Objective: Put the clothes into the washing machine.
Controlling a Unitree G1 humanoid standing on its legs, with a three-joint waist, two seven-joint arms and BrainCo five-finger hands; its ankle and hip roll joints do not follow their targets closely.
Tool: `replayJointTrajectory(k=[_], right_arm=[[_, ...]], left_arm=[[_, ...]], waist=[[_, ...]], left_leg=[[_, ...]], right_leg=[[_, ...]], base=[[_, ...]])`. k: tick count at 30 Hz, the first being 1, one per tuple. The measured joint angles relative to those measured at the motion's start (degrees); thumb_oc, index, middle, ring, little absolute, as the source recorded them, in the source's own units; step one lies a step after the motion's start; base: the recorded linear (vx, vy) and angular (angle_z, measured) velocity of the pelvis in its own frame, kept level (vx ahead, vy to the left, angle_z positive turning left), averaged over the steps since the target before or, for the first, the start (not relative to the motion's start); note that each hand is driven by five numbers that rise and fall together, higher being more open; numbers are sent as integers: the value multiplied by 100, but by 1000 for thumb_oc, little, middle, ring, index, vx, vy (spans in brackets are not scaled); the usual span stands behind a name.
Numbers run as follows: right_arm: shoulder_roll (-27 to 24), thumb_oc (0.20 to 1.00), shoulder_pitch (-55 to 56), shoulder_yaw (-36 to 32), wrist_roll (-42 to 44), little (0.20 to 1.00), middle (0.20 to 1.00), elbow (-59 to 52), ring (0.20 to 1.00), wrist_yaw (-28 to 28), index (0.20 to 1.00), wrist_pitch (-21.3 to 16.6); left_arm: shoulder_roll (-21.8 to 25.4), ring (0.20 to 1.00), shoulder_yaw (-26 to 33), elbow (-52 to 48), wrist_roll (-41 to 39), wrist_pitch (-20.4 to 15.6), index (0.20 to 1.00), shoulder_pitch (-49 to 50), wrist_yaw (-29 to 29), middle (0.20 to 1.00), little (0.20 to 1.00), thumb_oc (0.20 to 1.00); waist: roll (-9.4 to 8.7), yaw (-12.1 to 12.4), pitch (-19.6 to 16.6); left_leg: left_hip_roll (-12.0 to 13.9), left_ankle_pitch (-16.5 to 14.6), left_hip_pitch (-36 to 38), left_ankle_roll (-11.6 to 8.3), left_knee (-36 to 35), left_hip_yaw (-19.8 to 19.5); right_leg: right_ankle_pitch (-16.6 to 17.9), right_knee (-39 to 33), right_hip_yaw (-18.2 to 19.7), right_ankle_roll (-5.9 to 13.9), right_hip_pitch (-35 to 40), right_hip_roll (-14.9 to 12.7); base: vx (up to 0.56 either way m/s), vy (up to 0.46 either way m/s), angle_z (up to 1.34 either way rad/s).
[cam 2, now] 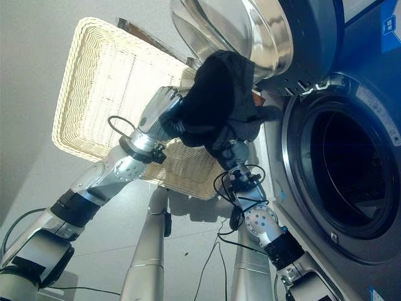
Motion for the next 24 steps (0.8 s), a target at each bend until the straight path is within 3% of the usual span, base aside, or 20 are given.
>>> replayJointTrajectory(k=[13, 14, 15, 18, 24], right_arm=[[-19, 200, 84, -12, 0, 200, 200, 11, 200, 0, 200, -38], [-17, 200, 88, -9, 1, 200, 200, 12, 200, 0, 200, -51], [-11, 200, 94, -10, 3, 200, 200, 12, 200, 0, 200, -72], [-8, 200, 102, -53, 14, 200, 200, 12, 200, 0, 200, -180], [59, 200, 63, -126, 11, 200, 200, -69, 200, 263, 200, -344]], left_arm=[[3, 200, -15, -78, -146, 123, 200, -28, -400, 200, 200, 200], [2, 517, -22, -82, -146, 160, 517, -26, -400, 517, 517, 517], [2, 1000, -33, -91, -146, 216, 1000, -24, -398, 1000, 1000, 1000], [4, 1000, -32, -67, -149, 517, 1000, -11, -331, 1000, 1000, 1000], [-9, 1000, 147, 312, -145, 1147, 1000, 388, 730, 1000, 1000, 1000]], waist=[[1, 1, 0], [1, 1, 0], [1, 3, 0], [1, 11, 0], [7, -6, -3]], left_leg=[[0, 0, -52, 0, 0, 3], [0, 1, -63, 1, 2, 2], [0, 1, -64, 1, 2, 1], [-1, 1, -64, 1, 6, 2], [3, 1, -64, 1, 12, 1]], right_leg=[[0, 6, 1, 0, -53, 0], [0, 6, 0, 0, -61, 1], [0, 4, 0, 0, -61, 1], [0, 6, 1, -1, -59, -1], [1, 10, 0, -1, -60, 2]], base=[[0, 0, 0], [0, 0, 0], [0, 0, 0], [0, 0, 0], [0, 0, 0]])
